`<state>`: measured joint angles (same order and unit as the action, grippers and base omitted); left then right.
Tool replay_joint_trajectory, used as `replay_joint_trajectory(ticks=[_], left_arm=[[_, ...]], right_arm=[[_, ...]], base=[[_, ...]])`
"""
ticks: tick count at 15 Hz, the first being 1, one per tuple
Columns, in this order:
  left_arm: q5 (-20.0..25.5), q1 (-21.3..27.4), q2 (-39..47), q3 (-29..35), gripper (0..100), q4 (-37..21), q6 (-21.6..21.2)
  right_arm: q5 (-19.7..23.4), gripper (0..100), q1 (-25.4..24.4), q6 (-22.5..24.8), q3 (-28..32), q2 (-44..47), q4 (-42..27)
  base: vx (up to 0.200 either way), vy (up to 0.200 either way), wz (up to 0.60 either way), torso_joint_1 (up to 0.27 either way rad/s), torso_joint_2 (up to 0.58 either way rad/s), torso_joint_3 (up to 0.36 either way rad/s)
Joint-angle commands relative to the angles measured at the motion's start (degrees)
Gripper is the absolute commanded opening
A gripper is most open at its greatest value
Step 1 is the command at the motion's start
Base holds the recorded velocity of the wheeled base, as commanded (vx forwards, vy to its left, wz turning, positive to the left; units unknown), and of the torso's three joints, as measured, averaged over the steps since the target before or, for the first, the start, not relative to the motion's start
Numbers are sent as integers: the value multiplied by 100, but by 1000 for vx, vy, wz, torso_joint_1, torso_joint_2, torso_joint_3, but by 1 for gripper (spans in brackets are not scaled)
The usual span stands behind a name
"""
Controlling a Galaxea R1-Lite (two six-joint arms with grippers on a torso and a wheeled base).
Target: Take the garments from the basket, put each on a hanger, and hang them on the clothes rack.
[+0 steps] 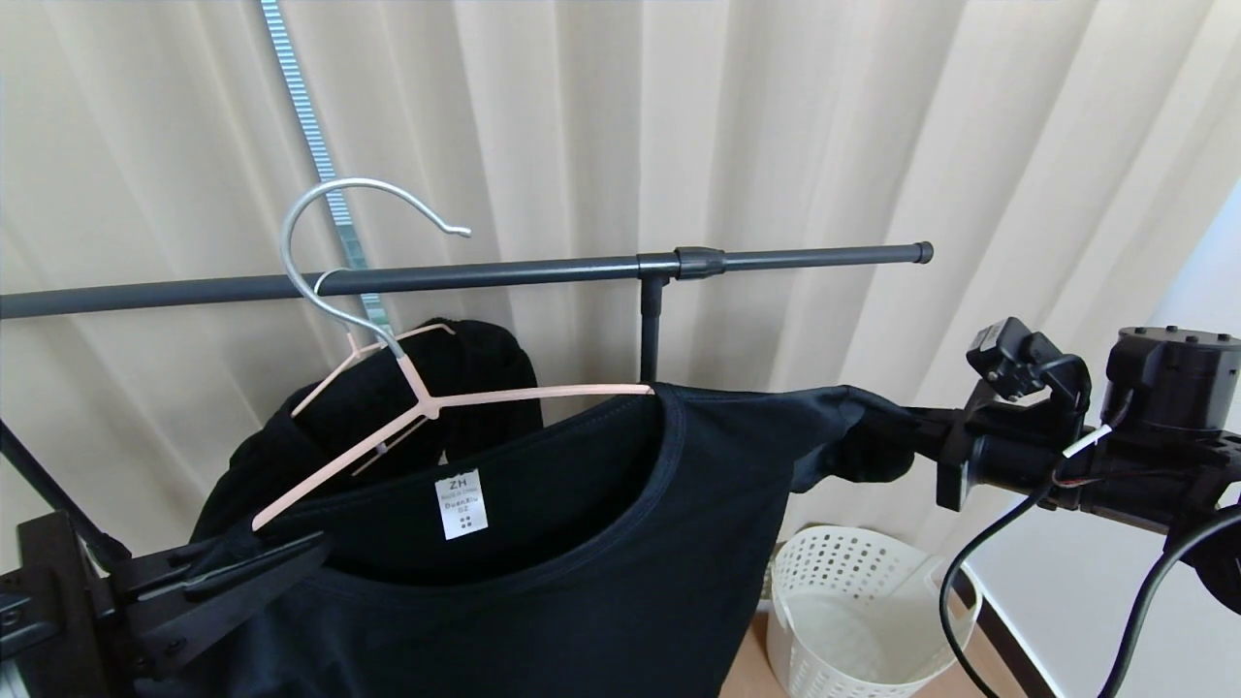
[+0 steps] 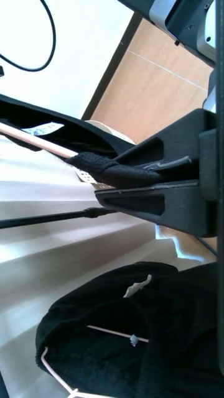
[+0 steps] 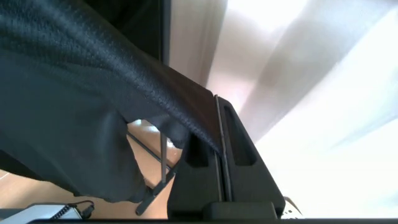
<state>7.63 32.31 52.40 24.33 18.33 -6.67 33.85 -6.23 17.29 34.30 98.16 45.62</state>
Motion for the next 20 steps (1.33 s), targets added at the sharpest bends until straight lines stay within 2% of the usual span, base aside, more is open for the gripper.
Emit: replay_joint_trajectory(ticks=[1, 5, 6, 12, 20], left_arm=[[2, 4, 8, 1, 0, 3, 16], [2, -137, 16, 19, 0, 3, 96], [2, -198, 16, 19, 0, 3, 96], [-7, -515, 175, 54, 0, 3, 104], [-95, -840, 843, 230, 0, 12, 473]], right_arm=[[-2, 0, -1, 12, -29, 10, -9], [-19, 0, -10, 47, -99, -25, -35], [-19, 100, -19, 82, -99, -34, -35], [-2, 100, -71, 231, -249, -209, -18], [78, 100, -792, 214, -583, -956, -44]], base=[[0, 0, 0, 0, 0, 0], [0, 0, 0, 0, 0, 0], [0, 0, 0, 0, 0, 0], [0, 0, 0, 0, 0, 0], [0, 0, 0, 0, 0, 0]])
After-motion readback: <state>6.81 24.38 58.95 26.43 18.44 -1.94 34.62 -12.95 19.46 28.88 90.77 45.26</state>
